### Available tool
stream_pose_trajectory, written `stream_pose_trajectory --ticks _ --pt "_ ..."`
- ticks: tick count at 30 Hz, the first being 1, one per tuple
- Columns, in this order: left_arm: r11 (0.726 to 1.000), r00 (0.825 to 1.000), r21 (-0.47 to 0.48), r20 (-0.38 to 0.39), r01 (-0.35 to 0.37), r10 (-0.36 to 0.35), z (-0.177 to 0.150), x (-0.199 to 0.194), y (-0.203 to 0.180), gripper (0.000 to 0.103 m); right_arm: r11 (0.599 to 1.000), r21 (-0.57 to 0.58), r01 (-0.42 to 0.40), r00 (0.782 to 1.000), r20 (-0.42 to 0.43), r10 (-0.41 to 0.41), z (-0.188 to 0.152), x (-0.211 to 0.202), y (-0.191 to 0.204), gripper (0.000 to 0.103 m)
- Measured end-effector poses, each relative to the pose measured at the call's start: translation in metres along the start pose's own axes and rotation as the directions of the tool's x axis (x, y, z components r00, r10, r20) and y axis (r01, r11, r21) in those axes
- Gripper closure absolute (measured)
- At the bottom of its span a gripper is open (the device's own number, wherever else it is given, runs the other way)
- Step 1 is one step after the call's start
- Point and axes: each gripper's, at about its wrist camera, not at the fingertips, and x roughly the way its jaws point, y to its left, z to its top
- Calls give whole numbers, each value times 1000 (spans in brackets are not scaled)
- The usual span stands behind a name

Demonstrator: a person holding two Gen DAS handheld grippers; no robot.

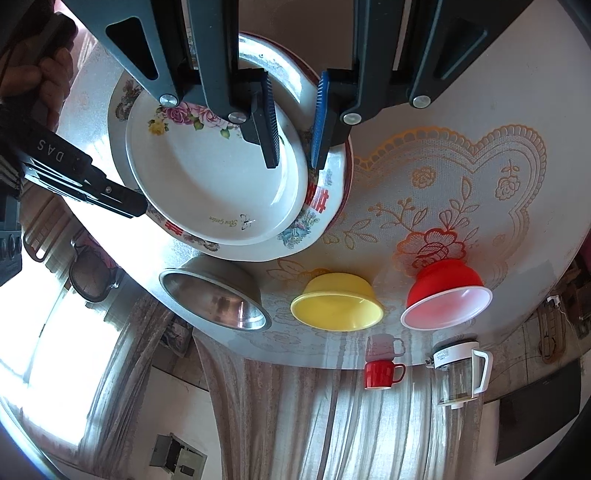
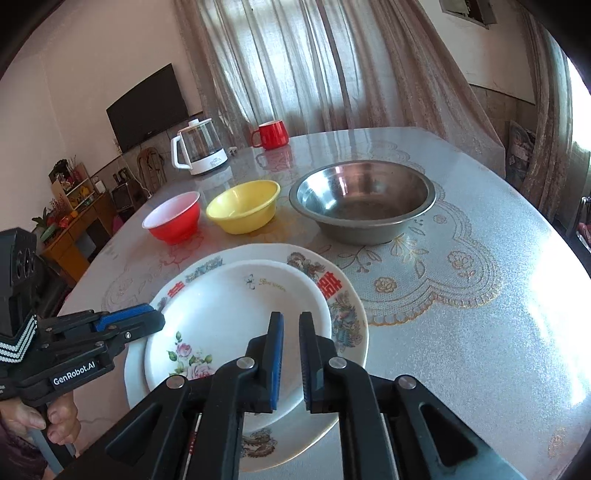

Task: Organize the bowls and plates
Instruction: 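Lower the rose-pattern plate onto the double-happiness plate with the left tool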

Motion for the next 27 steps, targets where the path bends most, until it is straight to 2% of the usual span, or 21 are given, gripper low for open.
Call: stream_pose_trajectory --ticks 6,11,15,27 --pt "1000 1000 19 -5 3 -3 -3 0 -6 85 999 20 33 998 -48 -32 -3 17 -7 86" --pt "999 1000 31 4 8 -8 -8 -4 -5 85 997 -10 78 996 -39 -79 -5 18 -4 95" --pt "1000 1000 24 6 -4 4 -9 -6 -5 85 998 -6 67 997 -38 -68 -7 17 -2 95" --pt "1000 1000 -4 9 -24 24 -13 -10 -7 85 994 -35 108 993 -33 -109 -8 18 7 93"
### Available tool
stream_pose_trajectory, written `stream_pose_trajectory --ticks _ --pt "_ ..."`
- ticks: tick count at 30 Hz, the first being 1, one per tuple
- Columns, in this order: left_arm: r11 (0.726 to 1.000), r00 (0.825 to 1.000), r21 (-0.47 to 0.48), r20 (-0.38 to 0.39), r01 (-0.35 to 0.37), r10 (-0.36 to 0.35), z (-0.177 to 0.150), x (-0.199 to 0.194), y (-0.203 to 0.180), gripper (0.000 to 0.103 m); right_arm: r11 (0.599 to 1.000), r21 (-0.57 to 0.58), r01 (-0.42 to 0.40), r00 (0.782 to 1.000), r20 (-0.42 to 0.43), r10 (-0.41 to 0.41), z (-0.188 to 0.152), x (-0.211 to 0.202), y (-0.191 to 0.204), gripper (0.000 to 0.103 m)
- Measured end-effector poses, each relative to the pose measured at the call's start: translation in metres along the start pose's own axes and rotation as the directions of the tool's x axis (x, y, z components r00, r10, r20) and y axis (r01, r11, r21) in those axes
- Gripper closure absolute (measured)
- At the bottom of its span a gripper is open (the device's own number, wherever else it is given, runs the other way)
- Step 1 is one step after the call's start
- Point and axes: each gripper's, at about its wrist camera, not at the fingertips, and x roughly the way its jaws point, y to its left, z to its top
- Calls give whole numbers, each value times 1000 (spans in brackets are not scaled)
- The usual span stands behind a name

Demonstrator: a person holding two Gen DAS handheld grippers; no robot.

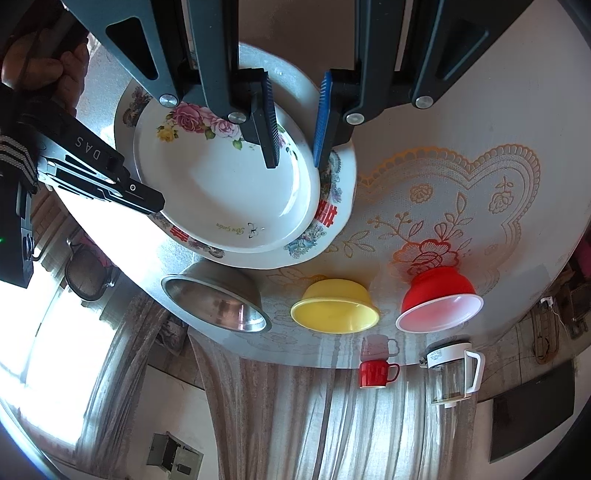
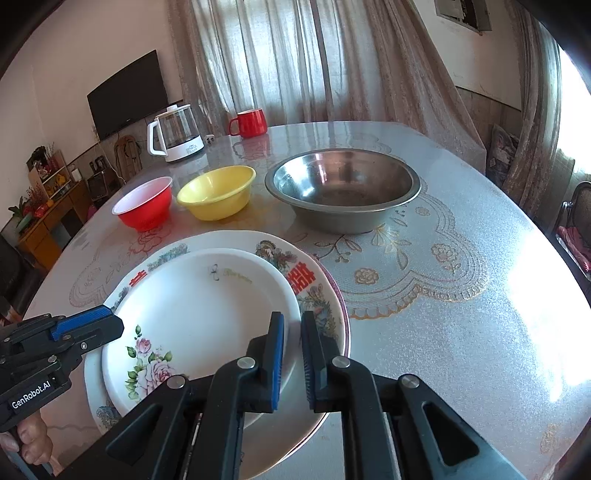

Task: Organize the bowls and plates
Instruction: 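Lower the rose-pattern plate onto the double-happiness plate with the left tool, then open the left tool and withdraw it from the plate stack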

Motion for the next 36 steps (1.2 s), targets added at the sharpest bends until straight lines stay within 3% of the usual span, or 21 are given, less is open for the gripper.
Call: stream_pose_trajectory --ticks 7,21,25,29,36 --pt "1000 1000 3 9 -27 27 -2 -5 1 85 997 65 -30 999 19 28 -5 -4 -5 93" --pt "998 998 -22 23 -61 62 -13 -20 3 85 998 67 -20 999 33 18 -8 -6 -2 91" --pt "997 996 -17 30 -82 82 -14 -24 5 80 997 78 -20 999 38 17 -9 -7 -2 91" --pt "996 996 -25 24 -80 81 -13 -24 9 79 995 88 -53 998 41 49 -9 -9 -3 84" --pt "996 996 -25 8 -84 84 -11 -22 10 79 992 90 -86 996 34 83 -10 -10 -6 82"
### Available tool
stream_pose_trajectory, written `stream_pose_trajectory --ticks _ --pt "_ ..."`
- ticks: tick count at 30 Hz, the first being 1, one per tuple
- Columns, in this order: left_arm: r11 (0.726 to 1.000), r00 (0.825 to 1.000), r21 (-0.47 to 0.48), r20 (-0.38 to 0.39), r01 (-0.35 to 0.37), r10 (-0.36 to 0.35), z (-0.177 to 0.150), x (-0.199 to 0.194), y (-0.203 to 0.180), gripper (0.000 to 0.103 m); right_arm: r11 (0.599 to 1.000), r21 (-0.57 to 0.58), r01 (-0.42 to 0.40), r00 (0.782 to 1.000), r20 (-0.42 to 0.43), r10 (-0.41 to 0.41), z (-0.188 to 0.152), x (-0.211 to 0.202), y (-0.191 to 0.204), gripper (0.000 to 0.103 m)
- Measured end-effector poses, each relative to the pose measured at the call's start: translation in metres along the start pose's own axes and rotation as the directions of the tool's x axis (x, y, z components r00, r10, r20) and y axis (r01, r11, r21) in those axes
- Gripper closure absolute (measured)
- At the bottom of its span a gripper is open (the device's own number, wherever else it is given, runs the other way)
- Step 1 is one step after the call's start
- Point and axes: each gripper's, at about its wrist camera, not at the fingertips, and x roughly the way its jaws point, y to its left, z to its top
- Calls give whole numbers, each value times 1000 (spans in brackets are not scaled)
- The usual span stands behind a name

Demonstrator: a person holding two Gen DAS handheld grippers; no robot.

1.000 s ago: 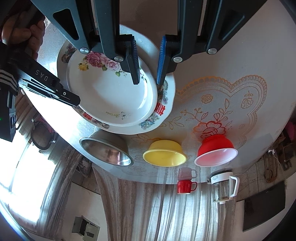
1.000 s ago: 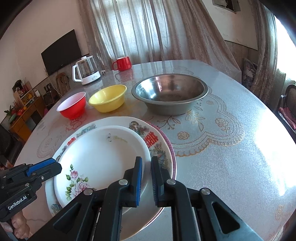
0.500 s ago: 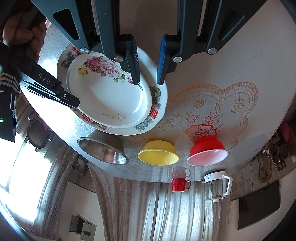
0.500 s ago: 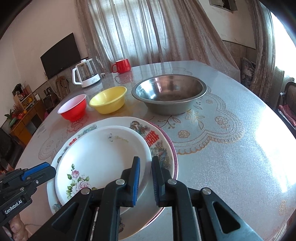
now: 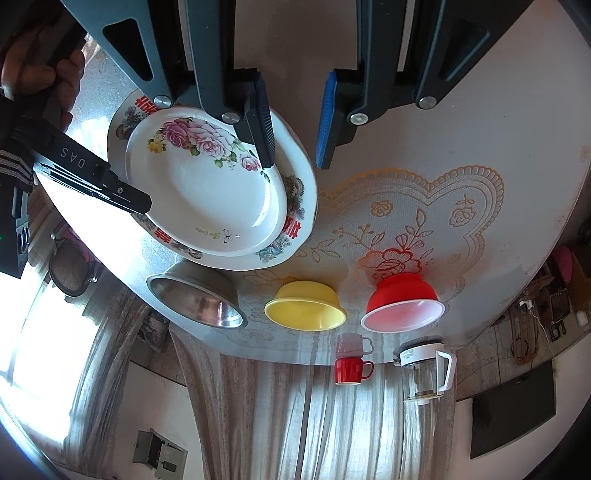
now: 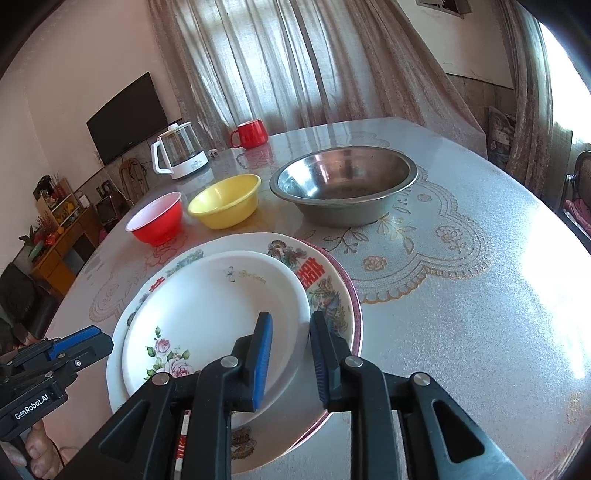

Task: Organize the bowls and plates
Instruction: 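Open the left tool and withdraw it from the plate stack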

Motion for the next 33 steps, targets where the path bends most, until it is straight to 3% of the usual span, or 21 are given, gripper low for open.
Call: stream_pose_trajectory --ticks 12,18,22,33 --pt "999 999 -26 -28 23 -24 12 7 7 79 977 140 -158 986 -26 163 13 -1 -23 74" --pt "995 997 -68 -35 71 -73 27 10 16 64 941 220 -257 964 -6 265 24 2 -36 66" --pt "991 993 -101 -71 90 -97 36 19 21 64 943 235 -236 968 -22 248 33 9 -43 66" --pt "990 991 -90 -61 111 -117 57 30 15 59 939 287 -190 980 -9 201 52 24 -65 66"
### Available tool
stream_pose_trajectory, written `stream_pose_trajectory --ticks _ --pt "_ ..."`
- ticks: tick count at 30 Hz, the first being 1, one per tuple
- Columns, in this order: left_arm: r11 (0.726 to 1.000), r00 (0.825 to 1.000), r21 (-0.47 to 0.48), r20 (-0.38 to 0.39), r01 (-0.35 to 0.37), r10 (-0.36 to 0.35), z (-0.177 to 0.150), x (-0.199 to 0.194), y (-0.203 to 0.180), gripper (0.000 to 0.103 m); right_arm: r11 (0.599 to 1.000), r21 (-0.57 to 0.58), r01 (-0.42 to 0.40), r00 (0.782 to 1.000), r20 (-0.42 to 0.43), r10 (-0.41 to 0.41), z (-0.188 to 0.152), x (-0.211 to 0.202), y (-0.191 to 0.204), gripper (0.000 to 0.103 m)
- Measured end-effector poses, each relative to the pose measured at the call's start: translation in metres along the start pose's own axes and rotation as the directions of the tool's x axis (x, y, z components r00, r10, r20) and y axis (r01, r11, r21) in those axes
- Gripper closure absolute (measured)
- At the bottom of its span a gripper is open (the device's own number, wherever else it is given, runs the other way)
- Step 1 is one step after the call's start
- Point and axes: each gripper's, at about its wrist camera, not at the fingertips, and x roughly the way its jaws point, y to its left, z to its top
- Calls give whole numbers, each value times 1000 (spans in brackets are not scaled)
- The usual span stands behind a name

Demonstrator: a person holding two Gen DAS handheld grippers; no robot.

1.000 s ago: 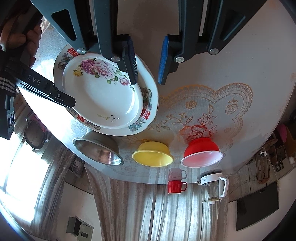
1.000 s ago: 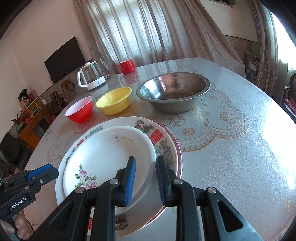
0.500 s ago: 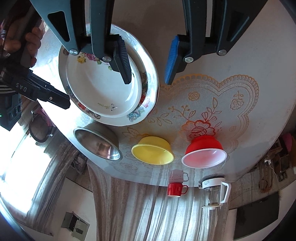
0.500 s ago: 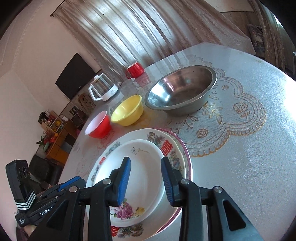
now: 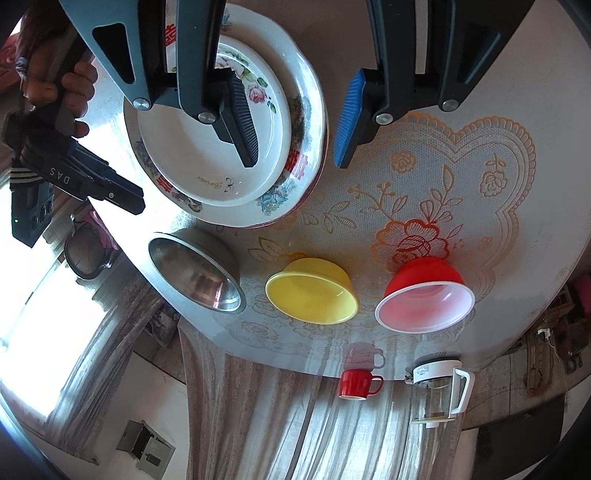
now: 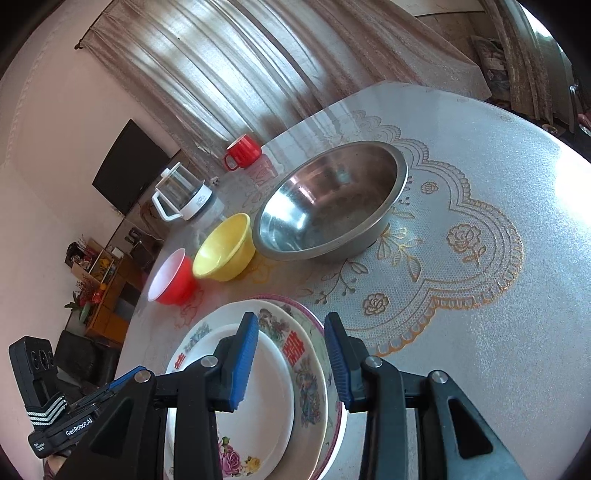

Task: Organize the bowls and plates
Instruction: 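Open the left tool and withdraw it from the plate stack, then move the left tool to the stainless steel bowl rim and close it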

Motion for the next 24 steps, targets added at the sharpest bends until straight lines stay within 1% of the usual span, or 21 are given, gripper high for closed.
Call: stream_pose_trajectory --ticks 7,11,14,17,20,24 --pt "1000 1000 1 -11 -9 9 16 12 -5 50 1000 20 16 999 -28 -15 6 8 -12 66" --pt "1000 998 2 -53 27 -26 27 24 -13 51 999 52 10 999 -45 -8 12 12 -21 66" --pt "999 997 22 -59 40 -39 34 31 -23 51 997 82 8 999 -32 -5 19 12 -29 66" --pt "999 998 10 -43 53 -53 44 37 -29 50 995 102 17 1000 -21 -15 27 13 -35 66" --pt "999 998 9 -38 47 -47 55 45 -36 50 993 117 26 1000 -9 -25 36 15 -40 66" --pt "997 997 10 -24 75 -75 69 58 -45 52 989 146 28 999 13 -30 51 20 -46 66"
